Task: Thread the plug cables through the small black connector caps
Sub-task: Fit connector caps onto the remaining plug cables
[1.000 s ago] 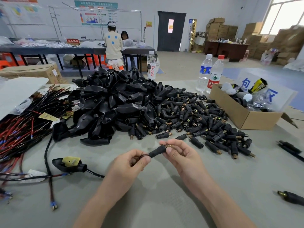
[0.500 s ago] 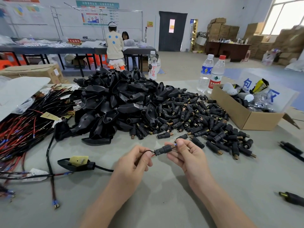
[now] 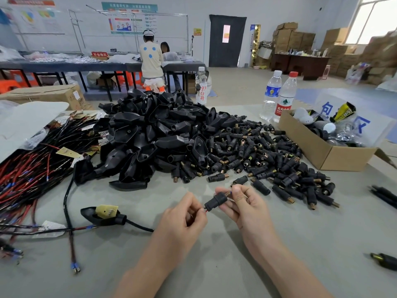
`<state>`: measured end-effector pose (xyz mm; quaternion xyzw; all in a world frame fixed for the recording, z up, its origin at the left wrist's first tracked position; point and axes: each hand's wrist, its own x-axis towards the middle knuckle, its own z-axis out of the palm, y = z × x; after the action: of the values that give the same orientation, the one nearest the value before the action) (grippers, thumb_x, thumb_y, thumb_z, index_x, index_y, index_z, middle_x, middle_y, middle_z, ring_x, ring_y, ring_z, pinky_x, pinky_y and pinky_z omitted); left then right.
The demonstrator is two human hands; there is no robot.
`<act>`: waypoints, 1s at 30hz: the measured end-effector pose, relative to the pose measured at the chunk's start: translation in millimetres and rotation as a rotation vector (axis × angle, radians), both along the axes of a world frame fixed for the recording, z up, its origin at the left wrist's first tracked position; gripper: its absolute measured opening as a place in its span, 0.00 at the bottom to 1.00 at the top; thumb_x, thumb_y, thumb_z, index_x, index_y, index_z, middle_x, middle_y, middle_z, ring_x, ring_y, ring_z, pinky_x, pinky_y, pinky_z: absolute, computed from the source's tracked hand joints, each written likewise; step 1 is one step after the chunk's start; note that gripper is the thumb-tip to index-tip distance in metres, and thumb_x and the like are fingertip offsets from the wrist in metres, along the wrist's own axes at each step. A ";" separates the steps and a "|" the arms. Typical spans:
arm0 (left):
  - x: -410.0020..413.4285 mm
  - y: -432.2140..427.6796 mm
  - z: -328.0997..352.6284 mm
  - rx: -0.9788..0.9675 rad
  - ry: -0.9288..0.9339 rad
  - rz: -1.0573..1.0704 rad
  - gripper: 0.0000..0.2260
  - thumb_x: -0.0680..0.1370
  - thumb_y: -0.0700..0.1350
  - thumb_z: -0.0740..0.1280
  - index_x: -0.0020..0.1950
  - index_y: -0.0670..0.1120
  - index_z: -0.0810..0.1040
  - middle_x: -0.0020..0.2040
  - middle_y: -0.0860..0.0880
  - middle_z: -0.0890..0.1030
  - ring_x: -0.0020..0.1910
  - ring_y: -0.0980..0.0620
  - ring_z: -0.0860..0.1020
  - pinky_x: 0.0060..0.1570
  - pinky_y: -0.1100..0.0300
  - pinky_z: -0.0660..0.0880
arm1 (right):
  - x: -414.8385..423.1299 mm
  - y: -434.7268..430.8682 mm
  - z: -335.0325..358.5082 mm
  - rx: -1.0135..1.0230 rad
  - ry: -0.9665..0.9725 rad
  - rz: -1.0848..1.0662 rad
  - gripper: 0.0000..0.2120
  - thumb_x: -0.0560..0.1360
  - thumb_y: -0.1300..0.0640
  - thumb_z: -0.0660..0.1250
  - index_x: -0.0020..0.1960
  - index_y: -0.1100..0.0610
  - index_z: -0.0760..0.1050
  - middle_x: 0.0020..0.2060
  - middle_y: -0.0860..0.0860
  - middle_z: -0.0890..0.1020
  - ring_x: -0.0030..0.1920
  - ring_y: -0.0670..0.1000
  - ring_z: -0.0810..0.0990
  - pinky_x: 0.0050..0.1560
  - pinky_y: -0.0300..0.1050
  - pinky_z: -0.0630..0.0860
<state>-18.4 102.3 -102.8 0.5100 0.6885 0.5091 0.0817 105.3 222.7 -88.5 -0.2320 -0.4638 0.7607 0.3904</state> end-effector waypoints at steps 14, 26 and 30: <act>9.7 4.2 -0.4 0.081 -0.202 0.119 0.06 0.78 0.49 0.68 0.41 0.53 0.78 0.24 0.57 0.67 0.25 0.58 0.64 0.25 0.65 0.61 | -1.9 -8.0 1.4 -0.045 0.114 0.028 0.12 0.78 0.54 0.62 0.51 0.63 0.77 0.54 0.59 0.85 0.56 0.54 0.85 0.50 0.38 0.81; 8.7 3.0 4.6 0.118 -0.125 0.085 0.06 0.77 0.57 0.66 0.47 0.57 0.80 0.29 0.50 0.74 0.28 0.50 0.70 0.28 0.51 0.68 | -0.7 -12.4 8.0 -0.042 0.127 0.048 0.13 0.76 0.54 0.66 0.54 0.63 0.76 0.56 0.59 0.85 0.55 0.55 0.85 0.50 0.39 0.81; 9.8 4.2 6.0 0.086 -0.185 0.093 0.05 0.81 0.49 0.67 0.46 0.57 0.79 0.34 0.50 0.79 0.32 0.48 0.76 0.37 0.49 0.75 | -1.6 -14.7 7.9 -0.144 0.173 0.080 0.17 0.76 0.56 0.65 0.59 0.67 0.74 0.56 0.60 0.84 0.54 0.54 0.85 0.49 0.38 0.81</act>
<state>-8.7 106.4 -96.8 0.4314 0.6786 0.5861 0.0991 103.7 208.1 -80.6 -0.1742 -0.3813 0.8242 0.3807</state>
